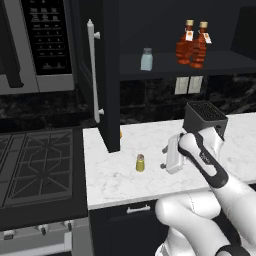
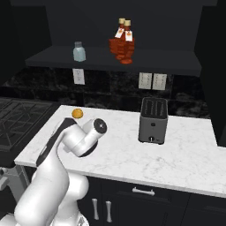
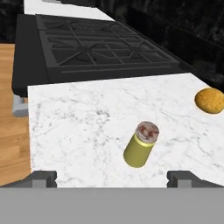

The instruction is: Put the shaker and condiment bottle from the counter next to their counterparts in the cabinet.

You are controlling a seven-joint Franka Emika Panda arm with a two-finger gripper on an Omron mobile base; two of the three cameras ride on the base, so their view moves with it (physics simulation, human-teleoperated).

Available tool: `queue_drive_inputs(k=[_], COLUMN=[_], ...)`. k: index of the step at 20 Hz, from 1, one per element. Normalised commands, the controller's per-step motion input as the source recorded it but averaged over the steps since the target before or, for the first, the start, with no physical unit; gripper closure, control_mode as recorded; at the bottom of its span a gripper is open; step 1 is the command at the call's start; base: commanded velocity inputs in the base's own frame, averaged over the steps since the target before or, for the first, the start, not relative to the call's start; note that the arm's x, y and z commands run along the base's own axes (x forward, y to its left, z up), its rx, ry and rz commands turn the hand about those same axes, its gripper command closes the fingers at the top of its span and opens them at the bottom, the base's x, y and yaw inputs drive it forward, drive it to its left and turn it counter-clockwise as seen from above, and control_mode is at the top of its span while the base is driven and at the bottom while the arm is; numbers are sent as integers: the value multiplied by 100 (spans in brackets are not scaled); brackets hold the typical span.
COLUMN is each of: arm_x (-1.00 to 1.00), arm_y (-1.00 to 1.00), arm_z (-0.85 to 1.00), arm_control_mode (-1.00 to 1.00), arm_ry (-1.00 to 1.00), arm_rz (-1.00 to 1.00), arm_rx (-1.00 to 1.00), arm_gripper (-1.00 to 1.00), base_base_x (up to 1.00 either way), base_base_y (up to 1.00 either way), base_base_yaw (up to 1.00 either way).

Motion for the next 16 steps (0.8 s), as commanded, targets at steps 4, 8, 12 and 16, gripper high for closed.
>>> queue_drive_inputs(k=[4,8,12,16], arm_x=[1,0,3,5], arm_y=[4,0,6,16], arm_z=[-18,-20,-20,-22], arm_control_mode=[-100,-100,-100,-100], arm_ry=[2,0,0,0], arm_rz=[0,0,0,0], arm_rx=[2,10,9,7], arm_gripper=[-100,-100,-100,-100], base_base_x=[0,0,0,0], base_base_y=[0,0,0,0], base_base_yaw=[0,0,0,0])
